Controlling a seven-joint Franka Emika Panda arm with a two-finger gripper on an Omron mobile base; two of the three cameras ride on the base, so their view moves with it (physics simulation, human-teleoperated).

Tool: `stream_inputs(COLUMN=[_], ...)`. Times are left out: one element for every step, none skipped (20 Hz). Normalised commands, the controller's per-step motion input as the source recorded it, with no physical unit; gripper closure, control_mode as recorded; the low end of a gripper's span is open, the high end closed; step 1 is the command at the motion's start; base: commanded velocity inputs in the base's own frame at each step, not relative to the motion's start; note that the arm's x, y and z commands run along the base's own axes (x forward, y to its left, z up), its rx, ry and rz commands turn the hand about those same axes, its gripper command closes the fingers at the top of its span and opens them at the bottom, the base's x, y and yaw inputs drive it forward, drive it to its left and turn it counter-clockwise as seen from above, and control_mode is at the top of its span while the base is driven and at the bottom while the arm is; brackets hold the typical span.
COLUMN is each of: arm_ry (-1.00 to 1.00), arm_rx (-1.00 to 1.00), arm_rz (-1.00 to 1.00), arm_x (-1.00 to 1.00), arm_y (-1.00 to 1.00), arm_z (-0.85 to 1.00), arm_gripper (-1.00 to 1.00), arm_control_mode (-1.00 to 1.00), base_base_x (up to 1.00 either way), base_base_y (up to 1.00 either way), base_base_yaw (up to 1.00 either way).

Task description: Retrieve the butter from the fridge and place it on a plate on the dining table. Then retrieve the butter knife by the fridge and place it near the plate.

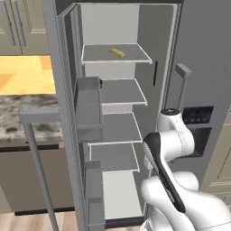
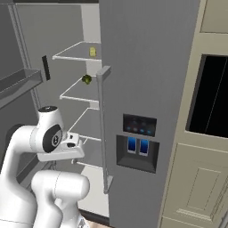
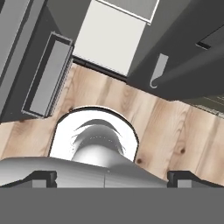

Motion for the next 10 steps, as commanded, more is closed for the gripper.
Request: stream_inputs(arm_ry=[0.0, 0.0, 0.0, 0.0, 0.0, 0.0, 0.0, 0.0, 0.0, 0.0], arm_rx=[0.0, 0.0, 0.0, 0.0, 0.0, 0.0, 0.0, 0.0, 0.0, 0.0], arm_rz=[0.0, 0.0, 0.0, 0.0, 0.0, 0.0, 0.0, 0.0, 0.0, 0.0], arm_x=[0.0, 0.0, 0.0, 0.0, 0.0, 0.0, 0.0, 0.0, 0.0, 0.0], arm_y=[0.0, 0.0, 0.0, 0.0, 0.0, 0.0, 0.0, 0.0, 0.0, 0.0], arm_z=[0.0, 0.0, 0.0, 0.0, 0.0, 0.0, 0.0, 0.0, 0.0, 0.0], arm_gripper=[-1.0, -1.0, -1.0, -1.0, -1.0, -1.0, -1.0, -1.0, -1.0, -1.0], arm_control_mode=[1.0, 1.0, 1.0, 1.0, 1.0, 1.0, 1.0, 1.0, 1.0, 1.0], base_base_x=[0.21, 0.21, 0.21, 0.29, 0.33, 0.39, 0.44, 0.51, 0.56, 0.54], base_base_y=[0.22, 0.26, 0.29, 0.31, 0.31, 0.28, 0.28, 0.32, 0.36, 0.23], base_base_yaw=[0.0, 0.0, 0.0, 0.0, 0.0, 0.0, 0.0, 0.0, 0.0, 0.0])
